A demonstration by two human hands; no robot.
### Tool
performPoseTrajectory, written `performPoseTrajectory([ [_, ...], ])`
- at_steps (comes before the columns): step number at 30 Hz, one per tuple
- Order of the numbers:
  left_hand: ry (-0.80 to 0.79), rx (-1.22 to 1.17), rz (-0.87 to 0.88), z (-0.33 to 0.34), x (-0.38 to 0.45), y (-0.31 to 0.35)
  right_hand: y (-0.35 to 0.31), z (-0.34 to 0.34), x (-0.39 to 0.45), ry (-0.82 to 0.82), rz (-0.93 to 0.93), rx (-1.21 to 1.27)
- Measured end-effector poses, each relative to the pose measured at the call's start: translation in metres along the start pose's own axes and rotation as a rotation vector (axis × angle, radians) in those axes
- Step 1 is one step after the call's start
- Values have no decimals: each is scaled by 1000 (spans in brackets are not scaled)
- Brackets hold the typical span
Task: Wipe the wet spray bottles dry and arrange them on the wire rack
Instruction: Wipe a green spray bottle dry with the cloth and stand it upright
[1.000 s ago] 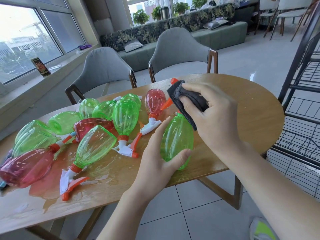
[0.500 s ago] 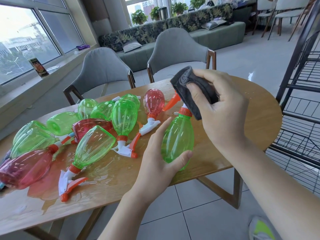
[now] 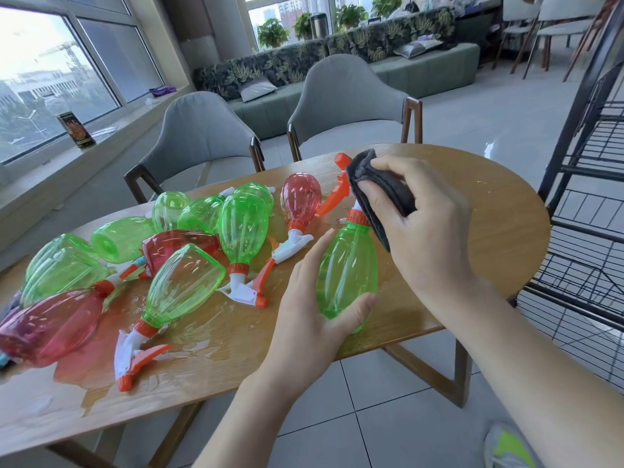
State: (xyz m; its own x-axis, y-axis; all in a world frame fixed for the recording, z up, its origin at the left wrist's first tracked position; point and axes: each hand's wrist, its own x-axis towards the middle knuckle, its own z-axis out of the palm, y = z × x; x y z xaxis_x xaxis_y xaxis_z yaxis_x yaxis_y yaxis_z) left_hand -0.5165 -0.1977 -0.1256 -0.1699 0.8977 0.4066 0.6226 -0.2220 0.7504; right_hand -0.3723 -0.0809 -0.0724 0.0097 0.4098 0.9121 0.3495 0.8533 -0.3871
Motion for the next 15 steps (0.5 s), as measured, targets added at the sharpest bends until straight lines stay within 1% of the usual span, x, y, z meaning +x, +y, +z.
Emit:
performPoseTrajectory([
  [3, 0, 16, 9, 0, -1, -1, -2, 1, -3, 8, 2, 21],
  [5, 0, 20, 8, 0, -1, -2, -5, 3, -7, -9, -31, 34],
  [8, 7, 16, -4, 0, 2, -1, -11, 9, -16, -70, -94, 75],
  [15, 3, -10, -31, -2, 2, 1, -13, 12, -17, -211, -172, 135],
])
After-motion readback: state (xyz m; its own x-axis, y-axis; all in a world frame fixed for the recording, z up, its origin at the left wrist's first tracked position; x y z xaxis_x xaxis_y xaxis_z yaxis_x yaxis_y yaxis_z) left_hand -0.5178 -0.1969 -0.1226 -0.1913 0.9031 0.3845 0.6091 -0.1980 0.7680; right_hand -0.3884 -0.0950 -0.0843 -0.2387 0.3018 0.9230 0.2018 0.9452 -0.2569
